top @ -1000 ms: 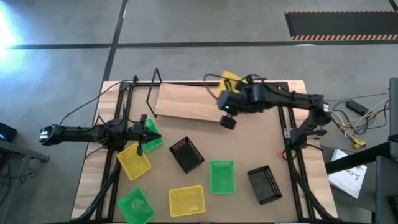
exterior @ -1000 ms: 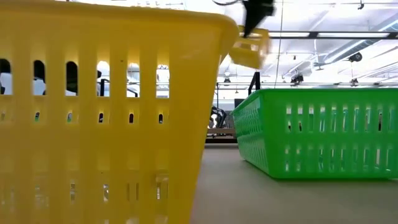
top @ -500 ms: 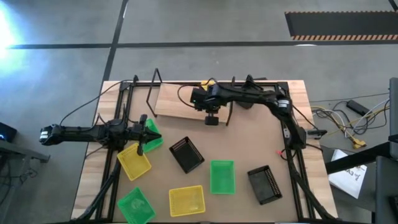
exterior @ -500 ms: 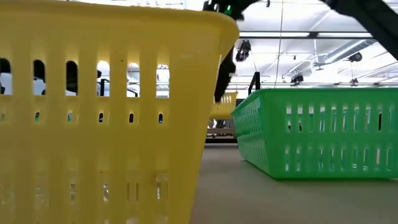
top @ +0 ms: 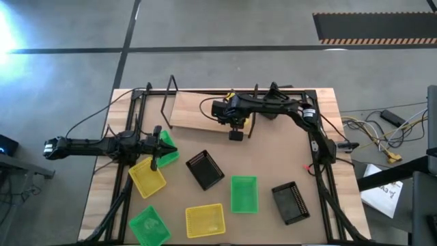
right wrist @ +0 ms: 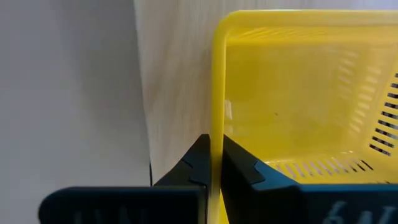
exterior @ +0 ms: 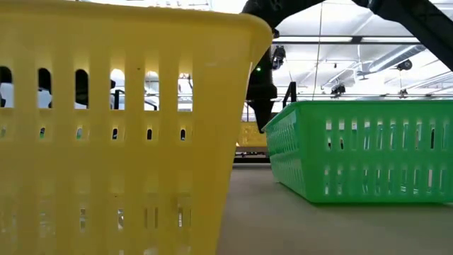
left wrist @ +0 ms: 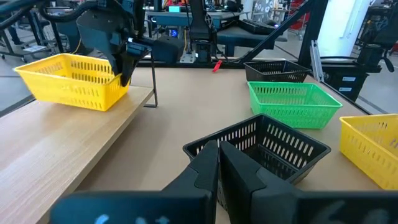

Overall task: Stack baskets on shelf by color
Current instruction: Put the right yellow basket on the shelf, then put the left black basket on the shelf

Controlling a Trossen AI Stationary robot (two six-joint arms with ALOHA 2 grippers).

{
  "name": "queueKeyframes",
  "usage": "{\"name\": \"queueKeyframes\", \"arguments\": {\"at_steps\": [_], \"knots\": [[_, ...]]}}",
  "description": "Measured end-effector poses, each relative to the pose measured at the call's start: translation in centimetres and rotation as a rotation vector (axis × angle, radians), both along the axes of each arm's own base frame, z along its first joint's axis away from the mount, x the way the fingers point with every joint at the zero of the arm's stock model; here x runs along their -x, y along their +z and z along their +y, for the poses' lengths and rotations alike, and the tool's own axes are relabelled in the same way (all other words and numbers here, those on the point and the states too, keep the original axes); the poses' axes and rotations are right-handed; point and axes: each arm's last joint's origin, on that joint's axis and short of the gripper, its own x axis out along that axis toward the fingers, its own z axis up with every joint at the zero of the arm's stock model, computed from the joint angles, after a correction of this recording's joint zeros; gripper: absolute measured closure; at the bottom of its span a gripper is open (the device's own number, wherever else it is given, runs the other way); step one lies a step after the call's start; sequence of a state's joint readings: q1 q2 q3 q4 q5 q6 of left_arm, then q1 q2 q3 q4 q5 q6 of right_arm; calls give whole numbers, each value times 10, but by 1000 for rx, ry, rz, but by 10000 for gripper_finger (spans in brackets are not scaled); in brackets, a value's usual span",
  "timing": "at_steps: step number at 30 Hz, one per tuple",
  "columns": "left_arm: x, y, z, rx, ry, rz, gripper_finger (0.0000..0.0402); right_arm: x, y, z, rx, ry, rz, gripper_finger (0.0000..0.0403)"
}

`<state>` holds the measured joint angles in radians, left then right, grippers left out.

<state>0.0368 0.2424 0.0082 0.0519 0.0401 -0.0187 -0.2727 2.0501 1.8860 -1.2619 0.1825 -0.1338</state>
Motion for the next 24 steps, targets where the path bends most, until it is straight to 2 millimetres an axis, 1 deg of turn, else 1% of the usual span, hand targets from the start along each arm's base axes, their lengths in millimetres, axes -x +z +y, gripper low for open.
{"name": "queueKeyframes", "arguments": {"at_steps": [4, 9, 12, 14, 18, 21, 24], "knots": [[0, 0, 0, 0, 0, -1, 402, 8, -3, 2, -3, -15, 7, 370], [0, 0, 0, 0, 0, -1, 402, 13, -4, 3, -9, -13, 18, 334], [0, 0, 0, 0, 0, -1, 402, 13, 0, 5, -6, -8, 6, 308], [0, 0, 0, 0, 1, -1, 402, 15, 6, 7, -1, -9, -9, 292], [0, 1, 0, 0, 0, -11, 402, 20, 28, 14, 6, -20, -74, 265], [-1, 4, 0, 1, 0, -38, 402, 24, 54, 24, 27, -36, -185, 251], [-1, 10, -1, 9, -25, -101, 402, 32, 82, 37, 38, -88, -332, 247]]}}
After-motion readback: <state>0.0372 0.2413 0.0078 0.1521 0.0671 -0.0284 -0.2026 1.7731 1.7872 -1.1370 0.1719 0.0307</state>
